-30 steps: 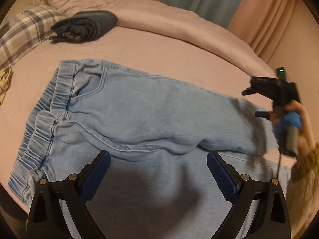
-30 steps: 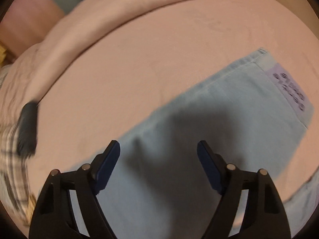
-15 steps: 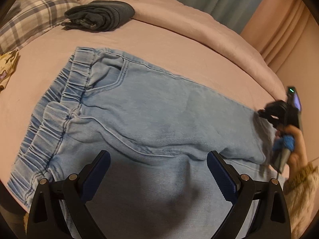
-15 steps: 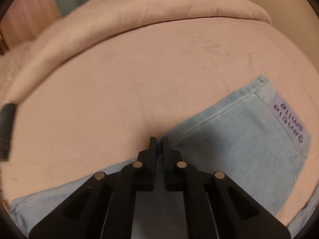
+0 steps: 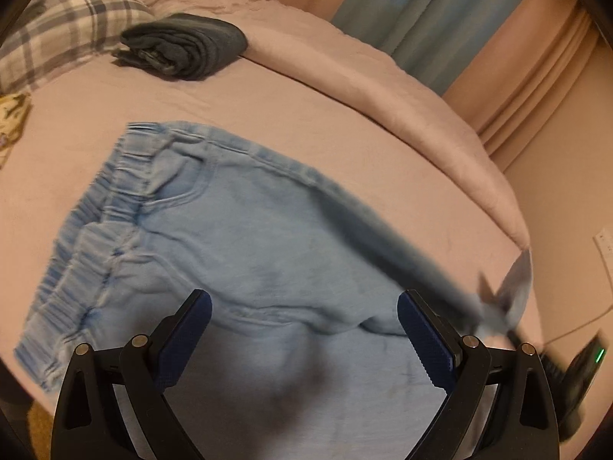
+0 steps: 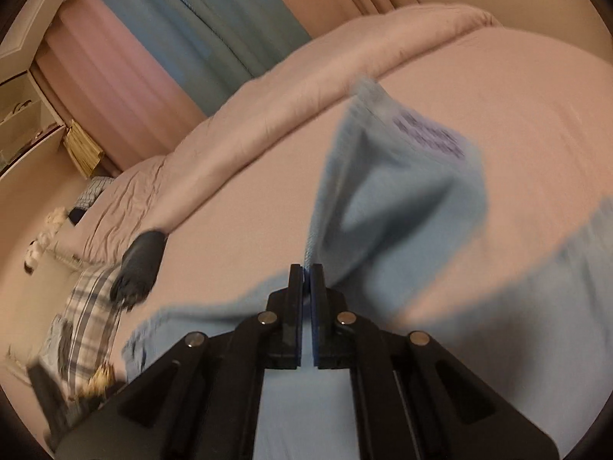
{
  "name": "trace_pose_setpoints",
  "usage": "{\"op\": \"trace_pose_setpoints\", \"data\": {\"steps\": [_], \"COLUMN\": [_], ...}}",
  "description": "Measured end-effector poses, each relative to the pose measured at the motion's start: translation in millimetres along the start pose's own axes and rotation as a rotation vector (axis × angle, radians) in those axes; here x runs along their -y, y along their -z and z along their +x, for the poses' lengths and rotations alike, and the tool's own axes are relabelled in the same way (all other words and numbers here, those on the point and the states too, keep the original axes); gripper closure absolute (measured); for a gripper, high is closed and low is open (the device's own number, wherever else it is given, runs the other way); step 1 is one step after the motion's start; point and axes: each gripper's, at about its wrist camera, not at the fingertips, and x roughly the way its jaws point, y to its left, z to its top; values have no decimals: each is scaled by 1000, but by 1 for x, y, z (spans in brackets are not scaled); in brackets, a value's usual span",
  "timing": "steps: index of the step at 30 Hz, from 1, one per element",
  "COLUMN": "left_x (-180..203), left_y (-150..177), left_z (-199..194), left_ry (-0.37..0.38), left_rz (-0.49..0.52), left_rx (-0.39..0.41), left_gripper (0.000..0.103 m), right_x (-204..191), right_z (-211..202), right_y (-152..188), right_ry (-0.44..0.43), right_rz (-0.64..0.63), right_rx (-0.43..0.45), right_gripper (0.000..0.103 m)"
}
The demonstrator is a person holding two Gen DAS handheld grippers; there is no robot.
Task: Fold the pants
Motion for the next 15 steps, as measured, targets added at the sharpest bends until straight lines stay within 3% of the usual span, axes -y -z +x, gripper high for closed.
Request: {"op": "trace_pose_setpoints", "data": {"steps": [3,6,8,13,15], "left_x": [3,8,11,22,24], "left_y": [-12,-25,-33,-61,-69], "left_z": [16,39,52,79,93], "left_ry": [44,43,30,11,-9], "left_rz": [-21,-24,-28,-29,-36], "left_rx": [-29,-69,-88,-128,-158], "left_gripper": [5,5,5,5,5], "right_x": [11,23,27,37,39], "right_z": [3,7,16,3,-2], "right_y": [23,29,22,2,-3], "right_ry": [35,68,51,37,58], "right_rz": [20,19,48,66,59], "right_rx": [-31,-39,-74,-68,-73], "right_gripper": [101,101,100,95,81]}}
